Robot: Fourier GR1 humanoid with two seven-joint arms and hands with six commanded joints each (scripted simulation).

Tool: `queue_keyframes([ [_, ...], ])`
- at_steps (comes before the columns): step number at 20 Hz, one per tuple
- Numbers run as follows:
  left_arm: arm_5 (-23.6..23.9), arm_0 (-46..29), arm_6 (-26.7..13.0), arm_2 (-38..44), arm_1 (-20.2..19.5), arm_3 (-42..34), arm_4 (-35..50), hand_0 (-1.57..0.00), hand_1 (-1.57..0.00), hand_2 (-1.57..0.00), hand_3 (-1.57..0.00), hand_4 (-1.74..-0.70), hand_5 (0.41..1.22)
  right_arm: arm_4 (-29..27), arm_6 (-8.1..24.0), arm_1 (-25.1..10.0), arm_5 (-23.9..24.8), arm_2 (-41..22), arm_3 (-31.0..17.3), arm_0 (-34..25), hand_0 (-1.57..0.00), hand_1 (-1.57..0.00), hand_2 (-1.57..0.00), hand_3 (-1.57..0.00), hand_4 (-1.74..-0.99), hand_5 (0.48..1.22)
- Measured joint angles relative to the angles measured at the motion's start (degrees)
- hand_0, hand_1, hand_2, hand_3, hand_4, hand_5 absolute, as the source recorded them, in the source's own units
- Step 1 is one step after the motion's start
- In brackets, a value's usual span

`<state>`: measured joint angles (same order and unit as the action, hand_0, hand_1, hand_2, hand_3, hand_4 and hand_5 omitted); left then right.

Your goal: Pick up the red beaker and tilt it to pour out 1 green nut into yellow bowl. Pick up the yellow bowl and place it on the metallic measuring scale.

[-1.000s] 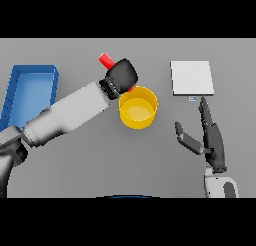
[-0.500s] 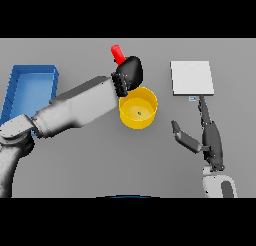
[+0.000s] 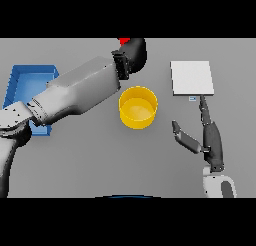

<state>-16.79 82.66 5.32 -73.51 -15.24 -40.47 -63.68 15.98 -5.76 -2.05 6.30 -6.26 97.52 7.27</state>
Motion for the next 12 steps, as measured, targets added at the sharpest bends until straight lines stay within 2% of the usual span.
queue_keyframes([
  [1, 0.87, 1.71, 0.3, 1.06, -1.01, 0.61, 0.84, -1.57, -1.57, -1.4, -1.51, -1.68, 1.221, 0.11, 0.12, -0.18, -0.12, 0.0, -0.34, -0.03, 0.0, 0.0, 0.0, 0.0, -1.201, 0.592],
  [3, 2.54, 4.75, -0.03, 3.18, -2.53, 3.08, 2.41, -1.57, -1.57, -1.46, -1.04, -1.7, 1.221, 0.04, 0.07, -0.22, 0.0, 0.16, -0.53, -0.19, 0.0, 0.0, 0.0, 0.0, -1.186, 0.596],
  [5, 3.83, 8.02, 1.36, 5.64, -4.39, 5.49, 4.82, -1.57, -1.57, -1.5, -1.23, -1.7, 1.221, -1.33, -0.75, 0.52, -0.95, -0.13, -0.62, 0.0, 0.0, 0.0, 0.0, 0.0, -1.181, 0.593],
  [8, 3.3, 11.65, -1.61, 10.91, -5.34, 11.5, 9.73, -1.57, -1.57, -1.53, -1.4, -1.72, 1.221, -3.86, -0.39, 0.11, -2.16, 0.99, -0.76, -1.13, 0.0, 0.0, 0.0, 0.0, -1.193, 0.597],
  [9, 3.47, 11.57, -2.05, 13.53, -6.44, 13.5, 12.67, -1.57, -1.57, -1.54, -1.38, -1.72, 1.221, -3.48, -0.25, 0.35, -2.2, 0.62, -1.6, -1.63, 0.0, 0.0, 0.0, 0.0, -1.2, 0.596],
  [11, 4.57, 10.79, -5.69, 19.9, -8.9, 17.41, 19.29, -1.57, -1.57, -1.55, -1.36, -1.73, 1.221, -4.07, -0.21, -0.11, -2.54, 1.11, -2.12, -1.94, 0.0, 0.0, 0.0, 0.0, -1.209, 0.593],
  [12, 5.22, 10.23, -8.77, 23.09, -9.9, 19.81, 22.62, -1.57, -1.57, -1.56, -1.36, -1.73, 1.221, -3.98, -1.03, -0.15, -2.51, 1.03, -2.0, -1.85, 0.0, 0.0, 0.0, 0.0, -1.222, 0.592],
])
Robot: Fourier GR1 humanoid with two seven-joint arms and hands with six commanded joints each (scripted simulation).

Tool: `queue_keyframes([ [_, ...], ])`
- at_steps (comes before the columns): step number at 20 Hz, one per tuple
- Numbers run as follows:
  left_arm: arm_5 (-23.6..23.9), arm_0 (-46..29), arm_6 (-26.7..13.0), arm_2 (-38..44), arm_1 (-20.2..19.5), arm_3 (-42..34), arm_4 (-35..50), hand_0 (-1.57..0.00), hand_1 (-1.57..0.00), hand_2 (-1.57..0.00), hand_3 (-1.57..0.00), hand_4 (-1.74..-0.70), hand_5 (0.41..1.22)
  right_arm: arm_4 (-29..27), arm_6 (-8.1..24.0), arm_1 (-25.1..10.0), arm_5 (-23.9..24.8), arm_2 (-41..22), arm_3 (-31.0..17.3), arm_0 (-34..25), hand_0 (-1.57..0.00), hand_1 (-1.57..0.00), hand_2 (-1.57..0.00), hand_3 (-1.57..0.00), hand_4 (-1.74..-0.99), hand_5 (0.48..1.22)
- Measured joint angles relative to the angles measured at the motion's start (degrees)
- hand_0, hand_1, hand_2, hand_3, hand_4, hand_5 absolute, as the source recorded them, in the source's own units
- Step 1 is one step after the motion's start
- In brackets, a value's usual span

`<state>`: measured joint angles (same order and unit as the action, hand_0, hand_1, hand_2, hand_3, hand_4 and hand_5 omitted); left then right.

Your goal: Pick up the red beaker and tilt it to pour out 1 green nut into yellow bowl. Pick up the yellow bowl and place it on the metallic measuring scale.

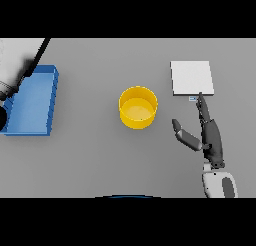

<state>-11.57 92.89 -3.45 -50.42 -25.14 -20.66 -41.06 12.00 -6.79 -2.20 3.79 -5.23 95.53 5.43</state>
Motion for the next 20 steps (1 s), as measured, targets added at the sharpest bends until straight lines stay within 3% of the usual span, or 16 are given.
queue_keyframes([
  [6, 8.44, -8.99, -0.68, 13.66, -8.49, 1.1, 18.93, -1.57, -1.57, -1.57, -1.43, -1.74, 1.221, -0.1, -2.41, -0.97, -0.83, -0.08, -0.4, 0.38, 0.0, 0.0, 0.0, 0.0, -1.226, 0.587],
  [11, 18.24, -22.2, -10.49, 19.95, -14.95, -9.18, 30.95, -1.57, -1.57, -1.57, -1.45, -1.74, 1.221, 0.36, -1.11, -1.46, -0.91, -0.18, -1.06, -0.86, 0.0, 0.0, 0.0, 0.0, -1.212, 0.61],
  [14, 24.42, -33.69, -18.33, 21.34, -18.12, -20.89, 36.97, -1.57, -1.57, -1.57, -1.46, -1.74, 1.221, 1.54, -2.46, -2.55, -1.3, -0.85, 0.03, 0.36, 0.0, 0.0, 0.0, 0.0, -1.212, 0.641],
  [16, 28.42, -40.28, -22.72, 21.64, -20.06, -27.96, 39.67, -1.57, -1.57, -1.57, -1.45, -1.74, 1.221, 1.75, -0.81, -2.36, -1.17, -0.9, -0.49, -0.29, 0.0, 0.0, 0.0, 0.0, -1.206, 0.653],
  [20, 35.14, -51.36, -26.89, 20.12, -21.96, -38.98, 42.8, -1.57, -1.57, -1.57, -1.45, -1.74, 1.221, 2.55, -0.92, -2.24, -1.2, -1.69, 0.17, 0.37, 0.0, 0.0, 0.0, 0.0, -1.217, 0.664],
])
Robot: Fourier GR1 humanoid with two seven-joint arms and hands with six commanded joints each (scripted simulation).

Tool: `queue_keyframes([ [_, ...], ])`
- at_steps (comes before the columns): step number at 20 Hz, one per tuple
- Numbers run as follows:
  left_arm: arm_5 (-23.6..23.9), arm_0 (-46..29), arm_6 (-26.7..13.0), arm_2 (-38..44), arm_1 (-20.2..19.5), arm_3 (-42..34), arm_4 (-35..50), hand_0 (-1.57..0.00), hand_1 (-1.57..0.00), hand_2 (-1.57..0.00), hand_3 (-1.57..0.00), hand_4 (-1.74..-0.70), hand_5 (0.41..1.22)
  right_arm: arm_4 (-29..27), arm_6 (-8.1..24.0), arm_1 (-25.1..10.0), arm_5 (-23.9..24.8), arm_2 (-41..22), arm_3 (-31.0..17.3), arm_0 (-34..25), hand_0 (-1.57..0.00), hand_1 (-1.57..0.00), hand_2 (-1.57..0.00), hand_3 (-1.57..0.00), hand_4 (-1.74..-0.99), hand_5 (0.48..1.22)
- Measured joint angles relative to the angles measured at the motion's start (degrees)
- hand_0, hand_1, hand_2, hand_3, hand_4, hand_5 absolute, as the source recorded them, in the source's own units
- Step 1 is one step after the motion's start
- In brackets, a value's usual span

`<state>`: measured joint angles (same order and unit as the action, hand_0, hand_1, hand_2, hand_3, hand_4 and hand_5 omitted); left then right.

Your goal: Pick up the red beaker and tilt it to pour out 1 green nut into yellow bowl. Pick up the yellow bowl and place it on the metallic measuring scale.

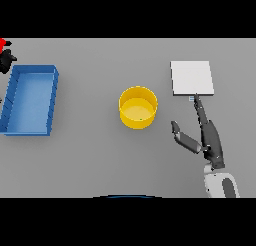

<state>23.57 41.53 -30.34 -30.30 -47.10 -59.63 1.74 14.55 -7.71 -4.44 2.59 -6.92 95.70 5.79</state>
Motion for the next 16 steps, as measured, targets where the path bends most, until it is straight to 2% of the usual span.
queue_keyframes([
  [4, 4.92, -5.56, -2.83, -1.26, -0.18, -4.57, 1.96, -1.57, -1.57, -1.57, -1.51, -1.74, 1.221, -0.58, -0.04, -0.25, -0.15, 0.6, -1.1, -0.17, 0.0, 0.0, 0.0, 0.0, -1.217, 0.666],
  [5, 5.8, -6.34, -3.76, -1.58, -0.62, -5.5, 2.25, -1.57, -1.57, -1.57, -1.52, -1.74, 1.199, -0.75, -0.56, -0.06, -0.39, 0.38, -0.97, -0.16, 0.0, 0.0, 0.0, 0.0, -1.216, 0.667],
  [7, 6.94, -7.38, -4.51, -2.72, -0.32, -6.03, 2.45, -1.57, -1.57, -1.57, -1.54, -1.74, 1.117, -0.18, -1.02, -0.26, -0.01, 0.21, 0.07, 0.23, 0.0, 0.0, 0.0, 0.0, -1.207, 0.665],
  [9, 7.4, -7.81, -4.6, -3.8, -0.42, -5.47, 2.85, -1.57, -1.57, -1.57, -1.55, -1.74, 0.967, -0.48, -0.41, -0.73, -0.11, 0.64, 0.23, 0.28, 0.0, 0.0, 0.0, 0.0, -1.205, 0.664],
  [10, 7.11, -7.53, -4.52, -4.58, -1.23, -4.96, 3.24, -1.57, -1.57, -1.57, -1.55, -1.67, 0.908, -0.55, -0.75, -0.55, -0.33, 0.38, 0.36, 0.95, 0.0, 0.0, 0.0, 0.0, -1.202, 0.667],
  [11, 5.91, -6.95, -4.38, -5.47, -1.32, -5.09, 3.4, -1.57, -1.57, -1.57, -1.5, -1.53, 0.865, -0.36, -1.27, -0.48, -0.17, 0.36, -0.1, 0.67, 0.0, 0.0, 0.0, 0.0, -1.197, 0.664],
  [12, 4.35, -7.95, -4.51, -6.4, -2.13, -6.3, 4.34, -1.56, -1.45, -1.43, -1.36, -1.37, 0.83, -0.18, -0.82, -0.13, 0.35, 0.44, -0.47, 0.56, 0.0, 0.0, 0.0, 0.0, -1.192, 0.663],
  [13, 2.3, -8.4, -4.26, -6.88, -2.69, -7.79, 5.66, -1.46, -1.18, -1.19, -1.13, -1.23, 0.803, -0.39, -0.43, -0.02, 0.08, 0.37, -0.78, 0.04, 0.0, 0.0, 0.0, 0.0, -1.188, 0.663],
  [14, -0.11, -8.76, -4.05, -6.83, -3.54, -9.2, 7.42, -1.17, -0.94, -0.96, -0.9, -1.12, 0.778, -0.7, -0.65, -0.22, -0.11, 0.49, -0.38, -0.03, 0.0, 0.0, 0.0, 0.0, -1.187, 0.664],
  [16, -4.8, -8.13, -4.61, -7.52, -5.01, -9.61, 10.18, -0.75, -0.6, -0.61, -0.58, -0.97, 0.74, -0.29, -0.97, -0.41, 0.12, 0.46, -0.44, -0.07, 0.0, 0.0, 0.0, 0.0, -1.181, 0.665],
])
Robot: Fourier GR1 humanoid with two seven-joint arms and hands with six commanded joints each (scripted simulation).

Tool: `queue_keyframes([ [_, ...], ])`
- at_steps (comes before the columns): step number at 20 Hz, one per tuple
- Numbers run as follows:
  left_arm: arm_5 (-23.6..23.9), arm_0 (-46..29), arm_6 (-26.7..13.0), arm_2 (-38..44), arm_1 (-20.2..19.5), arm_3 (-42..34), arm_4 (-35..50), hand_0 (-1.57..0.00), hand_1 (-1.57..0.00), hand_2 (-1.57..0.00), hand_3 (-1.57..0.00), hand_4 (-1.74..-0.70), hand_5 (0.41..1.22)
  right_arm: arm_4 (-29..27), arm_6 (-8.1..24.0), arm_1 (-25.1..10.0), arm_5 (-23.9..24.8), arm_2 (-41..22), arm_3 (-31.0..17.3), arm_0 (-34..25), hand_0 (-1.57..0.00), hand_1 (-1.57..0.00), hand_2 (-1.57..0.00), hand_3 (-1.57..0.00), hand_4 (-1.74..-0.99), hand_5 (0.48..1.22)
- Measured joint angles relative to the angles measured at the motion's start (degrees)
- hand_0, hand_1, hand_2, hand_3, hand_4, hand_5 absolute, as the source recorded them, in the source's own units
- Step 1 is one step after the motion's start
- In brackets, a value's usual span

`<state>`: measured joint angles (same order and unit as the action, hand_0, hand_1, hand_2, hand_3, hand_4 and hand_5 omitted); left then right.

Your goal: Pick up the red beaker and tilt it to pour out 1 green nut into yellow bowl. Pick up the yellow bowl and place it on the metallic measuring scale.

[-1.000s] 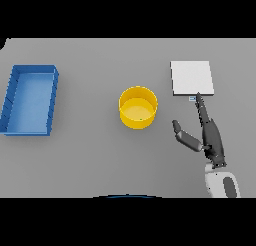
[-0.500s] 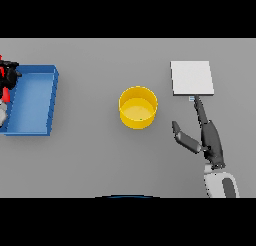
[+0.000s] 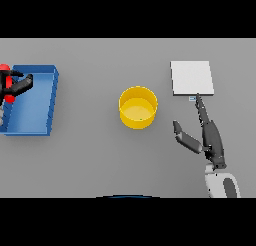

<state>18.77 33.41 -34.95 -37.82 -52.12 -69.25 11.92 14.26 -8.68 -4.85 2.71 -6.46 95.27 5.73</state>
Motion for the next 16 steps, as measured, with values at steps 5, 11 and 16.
queue_keyframes([
  [5, -3.97, -1.04, 0.64, -0.06, -1.96, -2.97, 2.46, -0.24, -0.2, -0.2, -0.19, -0.82, 0.684, 0.45, -0.44, 0.42, -0.06, -0.84, 1.17, 1.58, 0.0, 0.0, 0.0, 0.0, -1.187, 0.666],
  [11, -2.31, 0.03, 3.48, 1.4, -0.72, -1.45, 2.67, -0.06, -0.05, -0.05, -0.05, -0.79, 0.674, 3.19, 3.16, 0.18, 0.92, -1.7, 1.49, 0.81, 0.0, 0.0, 0.0, 0.0, -1.203, 0.66],
  [16, -1.35, 0.19, 5.12, 1.76, 0.29, -0.89, 2.83, -0.02, -0.02, -0.02, -0.02, -0.78, 0.693, 5.05, 1.69, -3.55, -3.14, -3.43, -0.08, -3.5, 0.0, 0.0, 0.0, 0.0, -1.202, 0.709],
])
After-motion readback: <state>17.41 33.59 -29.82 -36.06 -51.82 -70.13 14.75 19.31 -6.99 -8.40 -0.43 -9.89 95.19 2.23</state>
